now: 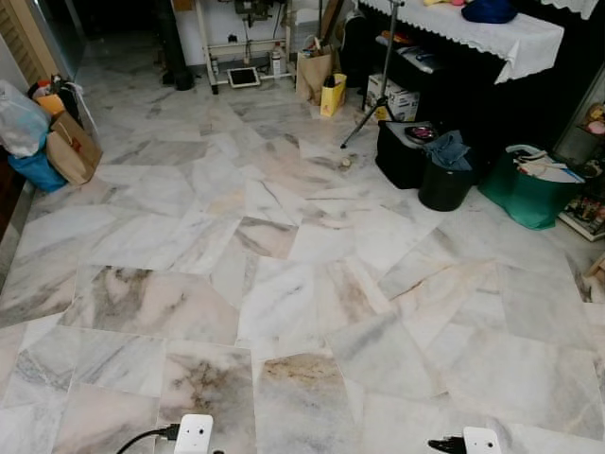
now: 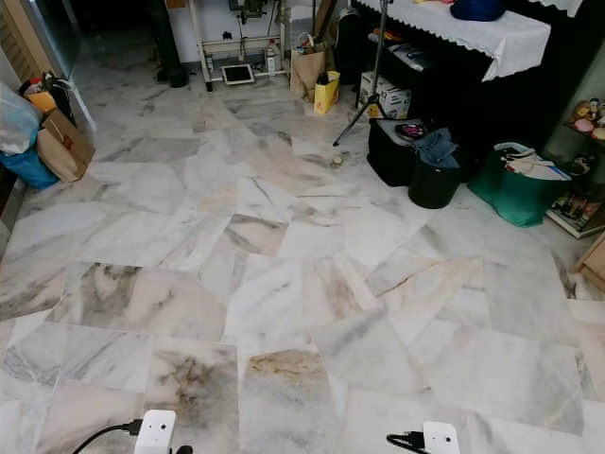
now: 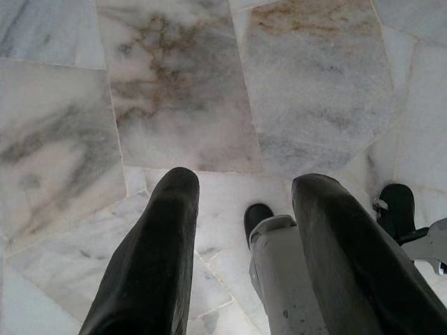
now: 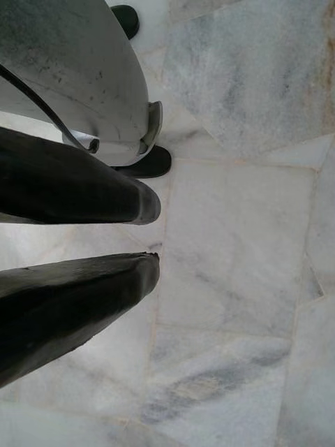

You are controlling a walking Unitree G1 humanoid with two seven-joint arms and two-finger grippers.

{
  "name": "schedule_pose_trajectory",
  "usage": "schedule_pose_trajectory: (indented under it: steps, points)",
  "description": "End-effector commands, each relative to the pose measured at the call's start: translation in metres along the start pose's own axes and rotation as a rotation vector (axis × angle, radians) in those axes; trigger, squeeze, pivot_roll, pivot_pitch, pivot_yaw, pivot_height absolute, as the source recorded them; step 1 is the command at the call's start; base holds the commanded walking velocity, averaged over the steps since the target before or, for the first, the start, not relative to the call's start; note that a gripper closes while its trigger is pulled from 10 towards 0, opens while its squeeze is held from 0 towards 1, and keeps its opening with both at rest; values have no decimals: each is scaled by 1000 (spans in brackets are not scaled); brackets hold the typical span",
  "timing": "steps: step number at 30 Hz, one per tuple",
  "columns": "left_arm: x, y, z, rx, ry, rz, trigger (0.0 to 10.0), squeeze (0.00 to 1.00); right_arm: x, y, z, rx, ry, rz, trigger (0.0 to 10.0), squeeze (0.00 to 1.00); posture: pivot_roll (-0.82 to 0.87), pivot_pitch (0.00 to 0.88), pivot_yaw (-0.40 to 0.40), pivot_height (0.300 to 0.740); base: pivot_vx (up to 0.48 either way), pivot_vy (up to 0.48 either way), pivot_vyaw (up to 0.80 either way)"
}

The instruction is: Hang keys on a hook

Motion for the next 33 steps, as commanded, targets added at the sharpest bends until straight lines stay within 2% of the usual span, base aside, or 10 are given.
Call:
schedule_pose_trajectory:
  steps: [1, 8, 11, 23, 29, 33]
  points:
    - [22, 6, -25, 108, 57, -18, 10000, 0, 22, -4, 37, -76, -127, 99, 10000, 0, 116, 0, -90, 709, 0, 0, 0]
    - [22, 6, -25, 108, 57, -18, 10000, 0, 22, -4, 37, -76, -127, 99, 10000, 0, 116, 0, -90, 709, 0, 0, 0]
    - [31, 7, -27, 113, 87, 59, 10000, 0, 25, -4, 41, -95, -121, 113, 10000, 0, 136, 0, -103, 709, 0, 0, 0]
    - [35, 7, -27, 111, 101, 93, 10000, 0, 25, -4, 42, -99, -131, 115, 10000, 0, 144, 0, -109, 709, 0, 0, 0]
    - [40, 7, -25, 104, 83, 97, 10000, 0, 29, -4, 40, -98, -149, 120, 10000, 0, 153, 0, -80, 709, 0, 0, 0]
    - [46, 7, -23, 101, 43, 90, 10000, 0, 35, -4, 37, -106, -204, 120, 10000, 0, 152, 0, -36, 709, 0, 0, 0]
Point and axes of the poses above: a point about 5 cm out from each wrist's last joint towards the gripper, its own y axis pointing back from the gripper into the wrist, its own z axis along the axis of the wrist's last joint, x = y × z, the point moved 2 cm from there along -y, pointing out of the wrist towards the gripper, and after that the axes turned 5 degrees about -y, right-handed, at the moved point
